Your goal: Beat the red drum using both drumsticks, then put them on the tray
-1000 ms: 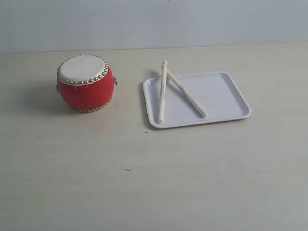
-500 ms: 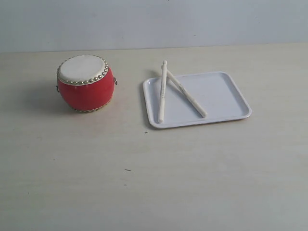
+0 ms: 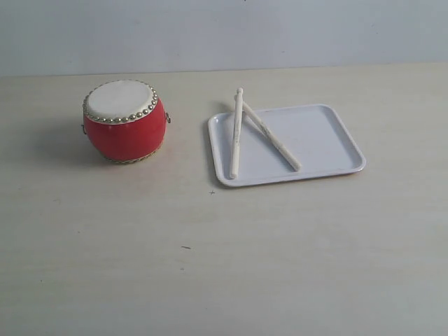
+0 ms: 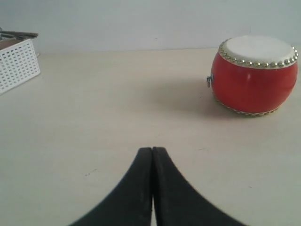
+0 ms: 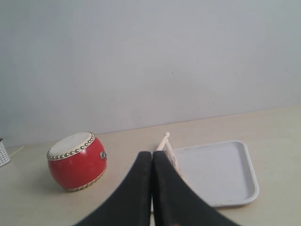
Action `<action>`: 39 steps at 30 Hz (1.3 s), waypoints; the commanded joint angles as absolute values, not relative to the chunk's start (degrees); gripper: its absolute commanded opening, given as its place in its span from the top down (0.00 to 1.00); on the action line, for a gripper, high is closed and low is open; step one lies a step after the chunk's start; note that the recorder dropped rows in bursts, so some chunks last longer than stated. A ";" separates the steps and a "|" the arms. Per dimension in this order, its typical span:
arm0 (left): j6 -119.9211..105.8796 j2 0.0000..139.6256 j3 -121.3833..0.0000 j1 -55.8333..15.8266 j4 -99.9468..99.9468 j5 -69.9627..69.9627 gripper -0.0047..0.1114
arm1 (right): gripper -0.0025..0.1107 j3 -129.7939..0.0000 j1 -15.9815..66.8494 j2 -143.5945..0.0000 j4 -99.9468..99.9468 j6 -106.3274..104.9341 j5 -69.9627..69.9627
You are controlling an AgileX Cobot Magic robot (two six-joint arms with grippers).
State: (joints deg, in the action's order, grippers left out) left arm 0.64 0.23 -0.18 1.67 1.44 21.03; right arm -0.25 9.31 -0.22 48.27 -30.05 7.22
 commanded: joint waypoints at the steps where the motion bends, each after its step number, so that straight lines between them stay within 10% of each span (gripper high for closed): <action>1: 7.16 0.00 0.00 1.74 1.78 20.30 0.96 | 0.98 0.00 9.33 0.00 48.05 -30.39 7.55; 39: 7.15 0.00 0.00 1.74 2.03 20.30 0.96 | 0.98 0.00 10.00 0.00 46.24 -34.49 8.10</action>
